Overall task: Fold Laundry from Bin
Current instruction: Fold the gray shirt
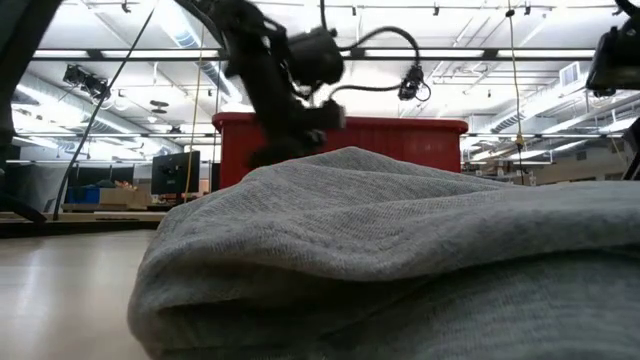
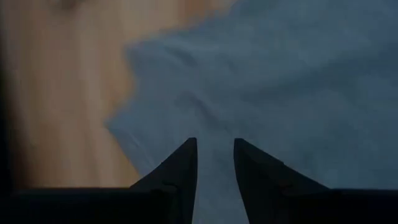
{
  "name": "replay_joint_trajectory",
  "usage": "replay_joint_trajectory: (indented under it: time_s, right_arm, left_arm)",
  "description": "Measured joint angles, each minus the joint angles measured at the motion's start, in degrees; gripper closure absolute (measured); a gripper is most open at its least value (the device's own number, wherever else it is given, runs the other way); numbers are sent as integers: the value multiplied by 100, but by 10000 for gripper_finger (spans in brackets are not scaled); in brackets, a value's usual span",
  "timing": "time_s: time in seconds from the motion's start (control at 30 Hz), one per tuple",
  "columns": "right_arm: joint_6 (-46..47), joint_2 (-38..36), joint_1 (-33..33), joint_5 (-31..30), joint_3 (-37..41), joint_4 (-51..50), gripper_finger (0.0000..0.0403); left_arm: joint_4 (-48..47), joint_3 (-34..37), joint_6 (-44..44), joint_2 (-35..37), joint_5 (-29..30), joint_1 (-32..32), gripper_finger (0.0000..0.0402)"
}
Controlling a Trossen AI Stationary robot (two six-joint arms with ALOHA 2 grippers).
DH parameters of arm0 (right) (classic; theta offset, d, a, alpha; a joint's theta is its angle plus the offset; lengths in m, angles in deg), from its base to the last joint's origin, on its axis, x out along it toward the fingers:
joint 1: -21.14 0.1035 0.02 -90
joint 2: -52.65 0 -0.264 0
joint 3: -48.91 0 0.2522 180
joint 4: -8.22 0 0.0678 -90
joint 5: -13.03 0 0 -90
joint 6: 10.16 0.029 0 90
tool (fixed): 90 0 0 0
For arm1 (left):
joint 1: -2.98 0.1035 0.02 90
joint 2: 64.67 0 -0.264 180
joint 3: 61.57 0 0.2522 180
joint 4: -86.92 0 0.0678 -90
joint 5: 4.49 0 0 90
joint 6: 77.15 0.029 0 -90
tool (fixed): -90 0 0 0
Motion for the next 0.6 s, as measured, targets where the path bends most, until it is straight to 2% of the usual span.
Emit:
replay_joint_trajectory:
  time_s: [0.17,0.27,0.37,0.43,0.5,0.6]
  right_arm:
    - [-99,283,-11,-311,111,118,238]
    - [-305,446,-32,-548,163,307,238]
    - [-752,615,-123,-541,199,628,238]
    - [-1096,706,-219,-288,203,874,238]
    - [-1327,758,-302,50,205,998,238]
    - [-1420,728,-372,339,203,1010,238]
  left_arm:
    - [-1545,4,-101,559,-918,2,290]
    - [-2277,4,-368,590,-1101,2,290]
    - [-2433,294,-492,536,-1119,2,290]
    - [-2241,636,-421,525,-1104,2,290]
    - [-1830,981,-350,522,-777,2,290]
    - [-1480,1326,-297,520,279,0,290]
